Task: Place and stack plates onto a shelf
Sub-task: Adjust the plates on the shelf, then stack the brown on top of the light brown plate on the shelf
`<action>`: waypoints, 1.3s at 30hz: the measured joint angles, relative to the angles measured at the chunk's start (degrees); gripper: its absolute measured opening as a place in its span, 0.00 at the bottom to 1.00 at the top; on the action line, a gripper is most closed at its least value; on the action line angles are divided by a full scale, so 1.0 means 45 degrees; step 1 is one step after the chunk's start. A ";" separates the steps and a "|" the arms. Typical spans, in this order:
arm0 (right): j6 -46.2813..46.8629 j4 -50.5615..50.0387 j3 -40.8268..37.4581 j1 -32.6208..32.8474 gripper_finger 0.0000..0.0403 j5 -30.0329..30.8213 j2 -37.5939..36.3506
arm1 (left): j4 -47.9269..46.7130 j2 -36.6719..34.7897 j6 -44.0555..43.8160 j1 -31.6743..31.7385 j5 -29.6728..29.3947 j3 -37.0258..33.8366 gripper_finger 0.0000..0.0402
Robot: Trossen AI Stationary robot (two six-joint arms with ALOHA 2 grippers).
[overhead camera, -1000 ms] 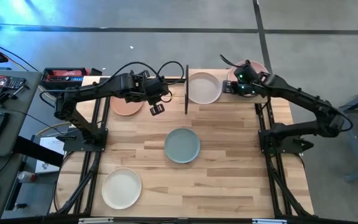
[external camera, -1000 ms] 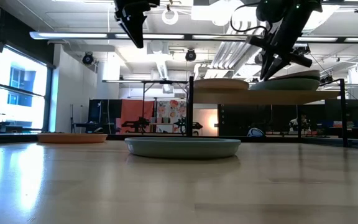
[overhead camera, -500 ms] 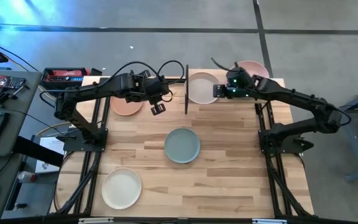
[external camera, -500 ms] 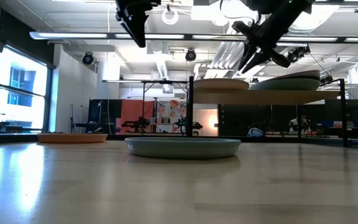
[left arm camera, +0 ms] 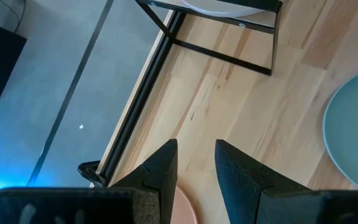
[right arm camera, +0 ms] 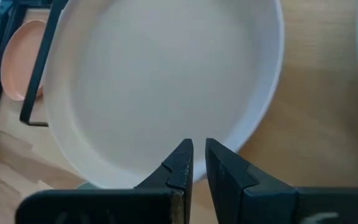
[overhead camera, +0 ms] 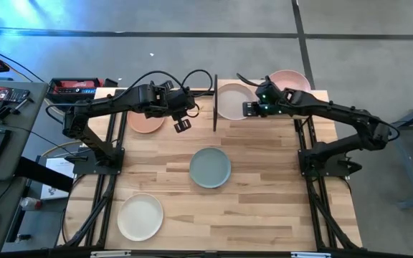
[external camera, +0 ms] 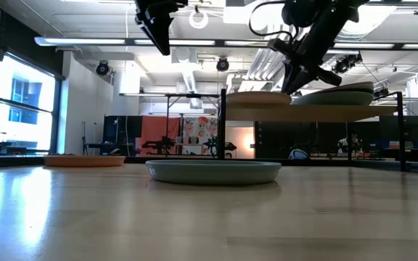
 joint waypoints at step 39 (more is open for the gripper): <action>-0.0405 0.2966 -0.0005 0.2724 0.10 -0.2796 -0.0772 | -0.2462 -0.0007 -0.1226 -0.0127 0.2278 -0.0266 0.24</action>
